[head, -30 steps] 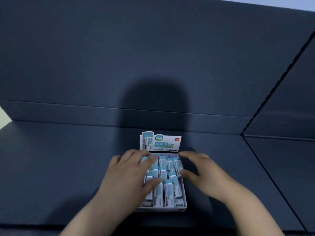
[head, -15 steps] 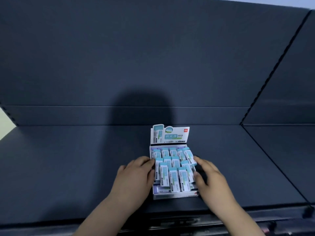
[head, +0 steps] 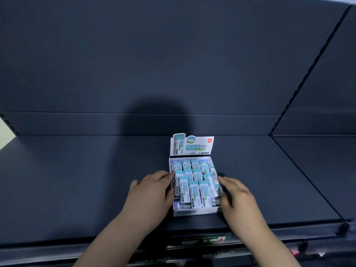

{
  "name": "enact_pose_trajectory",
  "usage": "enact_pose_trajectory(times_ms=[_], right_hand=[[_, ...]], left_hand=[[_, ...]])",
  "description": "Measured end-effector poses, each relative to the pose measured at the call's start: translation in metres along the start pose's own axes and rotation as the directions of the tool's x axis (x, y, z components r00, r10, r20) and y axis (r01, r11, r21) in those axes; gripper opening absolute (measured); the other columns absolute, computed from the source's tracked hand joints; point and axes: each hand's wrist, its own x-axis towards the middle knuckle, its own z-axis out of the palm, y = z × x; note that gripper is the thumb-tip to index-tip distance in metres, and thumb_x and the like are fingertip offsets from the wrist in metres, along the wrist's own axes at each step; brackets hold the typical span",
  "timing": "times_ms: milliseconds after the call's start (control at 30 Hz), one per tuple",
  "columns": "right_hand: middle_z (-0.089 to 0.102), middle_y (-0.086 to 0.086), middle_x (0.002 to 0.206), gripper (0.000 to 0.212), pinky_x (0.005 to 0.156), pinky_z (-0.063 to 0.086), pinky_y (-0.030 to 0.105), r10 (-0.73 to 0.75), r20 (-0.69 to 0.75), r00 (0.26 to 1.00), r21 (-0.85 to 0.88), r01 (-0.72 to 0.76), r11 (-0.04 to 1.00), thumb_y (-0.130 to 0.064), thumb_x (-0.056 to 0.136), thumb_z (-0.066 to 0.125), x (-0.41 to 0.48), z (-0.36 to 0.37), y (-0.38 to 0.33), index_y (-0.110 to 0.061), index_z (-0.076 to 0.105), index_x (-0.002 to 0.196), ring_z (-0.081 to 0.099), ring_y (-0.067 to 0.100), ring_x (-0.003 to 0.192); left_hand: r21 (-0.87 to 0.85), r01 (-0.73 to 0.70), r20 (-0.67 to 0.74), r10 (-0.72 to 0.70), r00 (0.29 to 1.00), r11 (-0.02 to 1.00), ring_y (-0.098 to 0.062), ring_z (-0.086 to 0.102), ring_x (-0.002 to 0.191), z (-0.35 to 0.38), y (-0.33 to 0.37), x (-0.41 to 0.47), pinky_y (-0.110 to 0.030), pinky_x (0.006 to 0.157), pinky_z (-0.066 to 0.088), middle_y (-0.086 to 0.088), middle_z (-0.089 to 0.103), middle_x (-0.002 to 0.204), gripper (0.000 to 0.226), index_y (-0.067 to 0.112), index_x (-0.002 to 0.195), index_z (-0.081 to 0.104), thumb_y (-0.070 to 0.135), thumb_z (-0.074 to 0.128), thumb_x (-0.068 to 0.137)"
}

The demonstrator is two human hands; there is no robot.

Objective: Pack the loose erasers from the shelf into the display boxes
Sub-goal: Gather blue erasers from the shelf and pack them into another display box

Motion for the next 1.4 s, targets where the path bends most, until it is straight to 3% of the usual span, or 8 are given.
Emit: enact_pose_trajectory(times_ms=[167,467,800,933,1033,1133,1233,1400], right_hand=[[0.053,-0.001,0.13,0.042,0.102,0.023,0.015,-0.077,0.027,0.997,-0.032,0.078,0.996,-0.001,0.086,0.051,0.01,-0.007,0.002,-0.013,0.056,0.126,0.043,0.016,0.122],[0.054,-0.014,0.122,0.035,0.099,0.028,0.018,-0.225,0.089,0.97,-0.03,0.228,0.973,-0.006,0.089,0.05,0.027,-0.017,0.01,-0.016,0.061,0.12,0.04,0.002,0.108],[0.061,-0.013,0.114,0.028,0.095,0.043,0.028,-0.3,0.139,0.944,-0.059,0.311,0.949,-0.014,0.086,0.052,0.04,-0.024,0.015,-0.02,0.067,0.11,0.05,0.006,0.105],[0.062,-0.013,0.114,0.029,0.093,0.044,0.031,-0.323,0.164,0.932,-0.089,0.34,0.936,-0.012,0.087,0.054,0.051,-0.033,0.007,-0.022,0.066,0.111,0.052,0.012,0.106],[0.063,-0.008,0.114,0.036,0.093,0.046,0.034,-0.376,0.184,0.908,-0.1,0.398,0.912,-0.006,0.084,0.049,0.066,-0.032,-0.01,-0.019,0.065,0.113,0.053,0.016,0.107],[0.052,-0.01,0.127,0.052,0.104,0.034,0.026,-0.388,0.351,0.852,-0.139,0.457,0.879,0.002,0.083,0.044,0.083,-0.024,-0.032,-0.024,0.055,0.127,0.04,0.012,0.121],[0.048,-0.008,0.128,0.057,0.096,0.032,0.023,-0.362,0.492,0.791,-0.194,0.506,0.841,0.005,0.081,0.047,0.095,-0.015,-0.046,-0.024,0.052,0.13,0.035,0.014,0.122],[0.047,-0.009,0.128,0.058,0.091,0.027,0.021,-0.353,0.533,0.769,-0.234,0.535,0.812,0.006,0.081,0.046,0.1,-0.009,-0.048,-0.025,0.053,0.129,0.035,0.016,0.117]], left_hand=[[0.047,-0.011,-0.047,0.013,0.999,0.999,-0.006,0.036,0.125,-0.009,0.004,0.012,-0.031,0.096,0.03,0.023,0.034,0.141,0.041,0.038,0.139,0.035,0.03,0.029,0.098],[0.142,-0.13,0.147,0.109,0.983,0.981,-0.007,0.019,0.136,-0.015,0.003,0.043,-0.03,0.104,0.021,0.02,0.018,0.152,0.071,0.035,0.145,0.024,-0.002,0.035,0.085],[0.196,-0.11,0.101,0.091,0.991,0.974,-0.003,0.005,0.142,-0.01,0.002,0.046,-0.03,0.109,0.009,0.016,0.008,0.156,0.07,0.032,0.148,0.014,0.002,0.033,0.088],[0.088,-0.149,0.019,0.148,0.989,0.985,0.0,0.011,0.139,-0.011,0.003,0.043,-0.027,0.107,0.011,0.022,0.016,0.152,0.071,0.037,0.146,0.02,0.0,0.034,0.087],[0.061,-0.226,-0.057,0.229,0.972,0.972,-0.002,0.031,0.132,-0.006,0.002,0.038,-0.027,0.093,0.02,0.024,0.036,0.143,0.068,0.037,0.138,0.04,0.001,0.048,0.081],[0.057,-0.313,-0.052,0.316,0.947,0.948,-0.004,0.064,0.093,0.001,0.0,0.036,-0.026,0.071,0.033,0.022,0.067,0.102,0.056,0.035,0.099,0.07,0.007,0.066,0.051],[0.025,-0.308,-0.04,0.309,0.95,0.951,-0.001,0.066,0.078,0.003,0.001,0.035,-0.022,0.057,0.034,0.024,0.069,0.087,0.052,0.037,0.083,0.073,0.012,0.055,0.041],[0.021,-0.328,-0.015,0.328,0.945,0.945,0.002,0.065,0.079,0.009,-0.001,0.029,-0.013,0.057,0.025,0.026,0.069,0.087,0.052,0.038,0.081,0.073,0.017,0.054,0.038]])
